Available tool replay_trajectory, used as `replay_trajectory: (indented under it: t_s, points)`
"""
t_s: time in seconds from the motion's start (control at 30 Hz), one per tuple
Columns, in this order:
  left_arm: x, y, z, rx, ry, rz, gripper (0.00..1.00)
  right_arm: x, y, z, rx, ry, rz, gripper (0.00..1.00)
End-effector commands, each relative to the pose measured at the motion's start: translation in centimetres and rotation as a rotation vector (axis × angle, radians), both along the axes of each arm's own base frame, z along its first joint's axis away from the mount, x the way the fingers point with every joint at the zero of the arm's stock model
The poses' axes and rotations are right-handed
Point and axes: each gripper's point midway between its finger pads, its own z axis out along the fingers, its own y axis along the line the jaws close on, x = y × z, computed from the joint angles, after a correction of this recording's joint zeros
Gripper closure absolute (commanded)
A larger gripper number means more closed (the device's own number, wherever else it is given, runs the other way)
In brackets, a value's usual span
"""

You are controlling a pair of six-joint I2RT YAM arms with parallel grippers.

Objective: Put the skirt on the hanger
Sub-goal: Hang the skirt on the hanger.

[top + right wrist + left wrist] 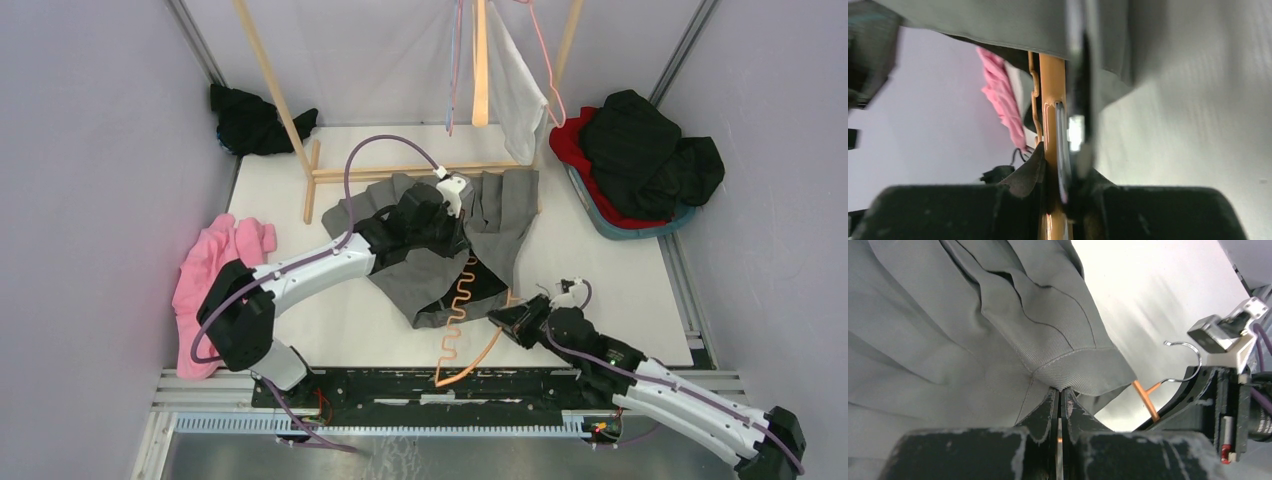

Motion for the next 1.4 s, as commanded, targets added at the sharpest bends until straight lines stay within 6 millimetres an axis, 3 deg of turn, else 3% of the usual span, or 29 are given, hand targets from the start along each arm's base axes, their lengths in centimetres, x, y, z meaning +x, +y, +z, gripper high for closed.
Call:
replay_trajectory:
  t_s: [0.0, 0.17, 0.33, 0.43, 0.53, 0.83, 0.93, 1.07, 1.27, 1.37]
  points:
    - [-0.7, -0.6, 2.1, -0.111, 0.007, -0.006, 0.95, 1.8, -3.6, -0.9, -0.085, -0.026, -0.188, 0.99]
    - [-1.2, -1.0, 0.4, -0.108, 0.044, -0.024, 0.93, 2.4, -4.4, -1.0, -0.093, -0.066, -0.228, 0.99]
    - [-1.2, -0.6, 0.0, -0.086, 0.04, -0.012, 0.78, 2.5, -4.4, -1.4, -0.181, -0.052, -0.209, 0.99]
    - [-0.9, 0.3, 0.2, -0.064, 0.021, 0.02, 0.72, 2.7, -4.5, -1.6, -0.238, -0.052, -0.203, 0.99]
    - [-0.7, 2.6, 0.1, -0.015, 0.038, 0.127, 0.63, 2.9, -4.6, -1.4, -0.284, -0.06, -0.193, 0.99]
    - [-6.4, 7.0, -4.7, 0.112, 0.188, 0.2, 0.52, 2.9, -5.2, -0.3, -0.325, -0.088, -0.183, 0.99]
    - [-8.4, 8.2, -5.5, 0.208, 0.178, 0.245, 0.45, 2.9, -5.1, -0.7, -0.317, -0.082, -0.179, 0.99]
    - [-10.5, 9.3, -6.5, 0.31, 0.181, 0.28, 0.44, 2.8, -5.0, -1.0, -0.296, -0.081, -0.178, 0.99]
    - [-12.4, 10.3, -6.7, 0.423, 0.137, 0.328, 0.43, 2.9, -4.6, -0.8, -0.276, -0.083, -0.168, 0.99]
    - [-12.3, 11.2, -7.6, 0.498, 0.107, 0.349, 0.43, 2.9, -4.3, -0.7, -0.262, -0.086, -0.163, 0.99]
